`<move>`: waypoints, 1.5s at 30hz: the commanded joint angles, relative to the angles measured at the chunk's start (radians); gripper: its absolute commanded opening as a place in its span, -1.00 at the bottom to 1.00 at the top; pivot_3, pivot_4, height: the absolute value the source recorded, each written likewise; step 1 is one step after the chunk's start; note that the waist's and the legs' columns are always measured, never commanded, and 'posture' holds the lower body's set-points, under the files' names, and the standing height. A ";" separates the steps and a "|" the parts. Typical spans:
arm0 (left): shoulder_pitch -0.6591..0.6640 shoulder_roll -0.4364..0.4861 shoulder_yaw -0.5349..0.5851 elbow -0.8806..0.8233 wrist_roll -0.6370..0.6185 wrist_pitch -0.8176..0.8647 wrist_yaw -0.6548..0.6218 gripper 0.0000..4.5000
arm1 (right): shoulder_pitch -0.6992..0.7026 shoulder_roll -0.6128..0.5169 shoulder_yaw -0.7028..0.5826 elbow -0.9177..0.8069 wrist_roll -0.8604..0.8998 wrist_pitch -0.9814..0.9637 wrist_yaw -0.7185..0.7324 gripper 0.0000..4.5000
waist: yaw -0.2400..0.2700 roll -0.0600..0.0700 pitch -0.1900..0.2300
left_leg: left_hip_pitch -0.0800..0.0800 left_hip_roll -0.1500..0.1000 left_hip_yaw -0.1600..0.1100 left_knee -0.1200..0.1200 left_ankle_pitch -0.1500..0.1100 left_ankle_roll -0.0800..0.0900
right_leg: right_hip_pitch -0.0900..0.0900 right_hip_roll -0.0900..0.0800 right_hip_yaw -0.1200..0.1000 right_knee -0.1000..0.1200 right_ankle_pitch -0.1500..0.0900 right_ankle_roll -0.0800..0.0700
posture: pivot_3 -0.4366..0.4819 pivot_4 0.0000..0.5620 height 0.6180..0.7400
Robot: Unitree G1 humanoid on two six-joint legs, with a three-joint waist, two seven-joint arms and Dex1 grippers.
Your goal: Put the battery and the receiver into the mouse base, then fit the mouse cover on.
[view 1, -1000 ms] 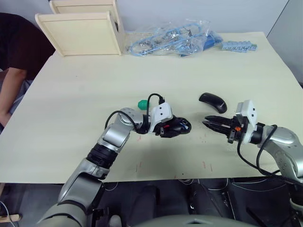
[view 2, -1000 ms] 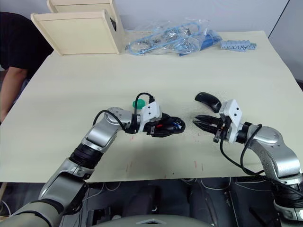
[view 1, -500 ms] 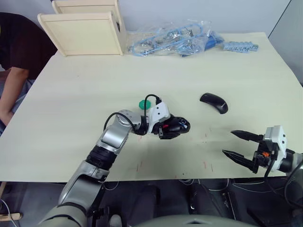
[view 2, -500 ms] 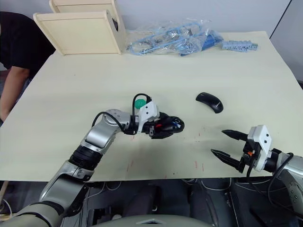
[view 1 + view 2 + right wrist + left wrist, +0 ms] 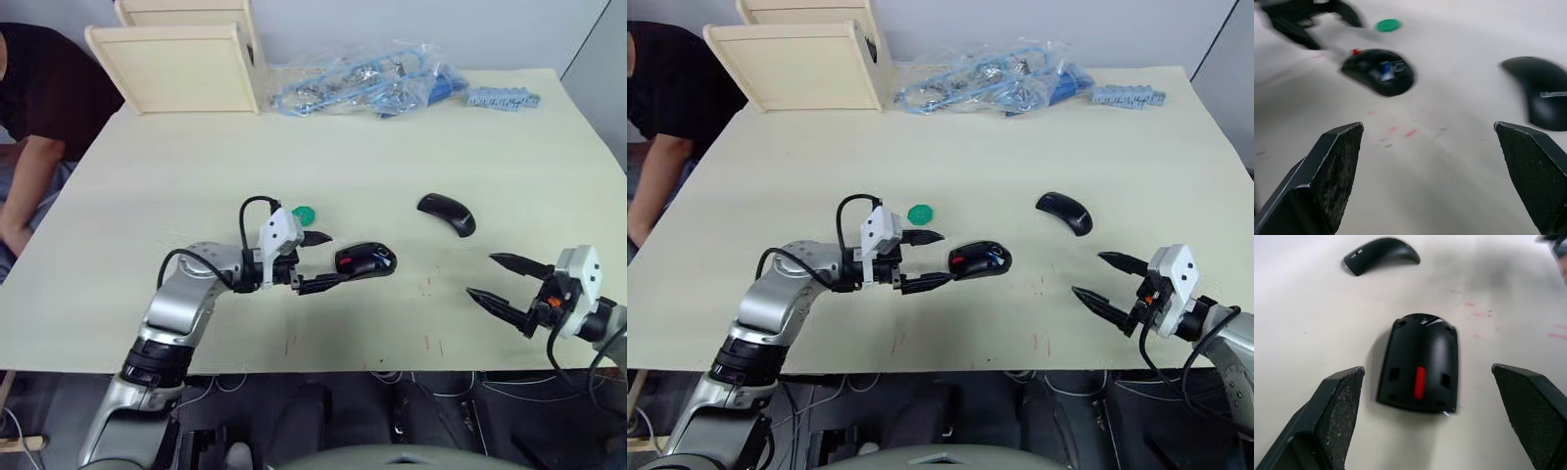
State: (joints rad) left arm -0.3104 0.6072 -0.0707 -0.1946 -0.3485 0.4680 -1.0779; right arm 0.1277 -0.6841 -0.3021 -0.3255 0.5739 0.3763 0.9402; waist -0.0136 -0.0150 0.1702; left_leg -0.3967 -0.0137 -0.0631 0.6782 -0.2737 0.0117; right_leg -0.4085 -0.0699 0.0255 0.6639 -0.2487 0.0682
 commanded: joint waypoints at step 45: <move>0.578 0.060 0.449 -0.324 -0.431 -0.166 -0.072 0.97 | -0.951 0.011 0.362 1.027 -0.397 0.017 0.175 1.00 | -0.005 0.003 0.002 | 0.000 0.001 0.003 -0.004 0.000 0.000 | -0.001 0.000 0.000 -0.002 0.001 -0.002 | -0.05 -0.47 1.00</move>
State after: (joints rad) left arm 0.2673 0.6604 0.3764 -0.4728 -0.7672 0.3159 -1.1548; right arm -0.8006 -0.6690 0.0796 0.7204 0.1737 0.4062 1.1076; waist -0.0181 -0.0119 0.1717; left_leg -0.3962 -0.0129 -0.0601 0.6746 -0.2737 0.0116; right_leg -0.4097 -0.0700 0.0256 0.6621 -0.2478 0.0665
